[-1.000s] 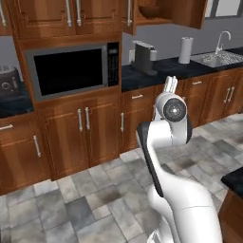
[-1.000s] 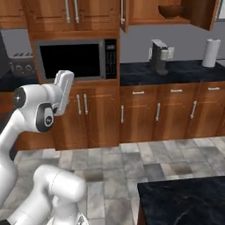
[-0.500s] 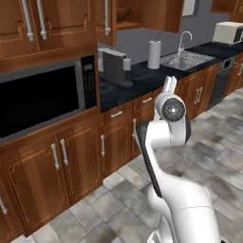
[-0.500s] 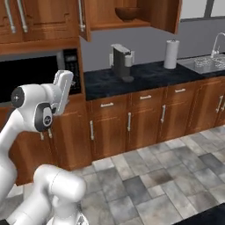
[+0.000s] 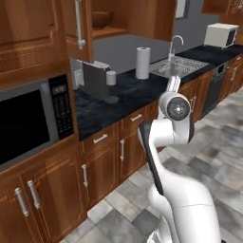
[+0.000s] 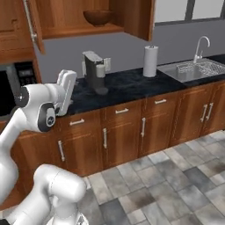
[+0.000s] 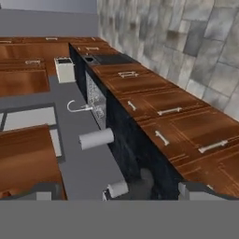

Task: Take the smaller bowl and place it next to the appetizer plate on the dining counter , and place the larger bowl next to the plate with cooked food.

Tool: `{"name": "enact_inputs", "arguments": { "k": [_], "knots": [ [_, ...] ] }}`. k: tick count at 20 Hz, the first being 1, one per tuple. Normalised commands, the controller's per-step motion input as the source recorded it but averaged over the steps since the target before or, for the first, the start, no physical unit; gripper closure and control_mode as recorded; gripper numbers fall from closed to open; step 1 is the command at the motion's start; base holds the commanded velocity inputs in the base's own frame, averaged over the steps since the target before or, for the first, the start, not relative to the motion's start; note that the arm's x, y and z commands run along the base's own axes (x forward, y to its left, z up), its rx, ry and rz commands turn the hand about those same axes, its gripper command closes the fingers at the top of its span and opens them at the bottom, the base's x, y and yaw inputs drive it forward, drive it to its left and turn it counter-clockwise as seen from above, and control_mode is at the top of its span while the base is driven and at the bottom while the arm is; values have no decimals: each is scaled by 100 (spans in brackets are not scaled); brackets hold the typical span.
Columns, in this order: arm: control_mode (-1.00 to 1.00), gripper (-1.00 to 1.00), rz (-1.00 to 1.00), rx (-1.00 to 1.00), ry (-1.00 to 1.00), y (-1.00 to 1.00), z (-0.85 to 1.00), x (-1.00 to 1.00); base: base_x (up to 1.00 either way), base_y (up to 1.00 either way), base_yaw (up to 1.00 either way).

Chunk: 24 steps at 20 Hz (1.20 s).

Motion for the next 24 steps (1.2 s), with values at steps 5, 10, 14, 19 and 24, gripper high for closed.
{"name": "enact_inputs", "arguments": {
  "k": [5,10,14,19,24],
  "knots": [
    [100,-100,0,0,0,0,0,0,100,-16,-15],
    [100,-100,0,0,0,0,0,0,93,0,16],
    [100,-100,0,0,0,0,0,0,83,-20,37],
    [100,-100,0,0,0,0,0,0,70,-70,35],
    [100,-100,0,0,0,0,0,0,95,-67,31]
  ]
}}
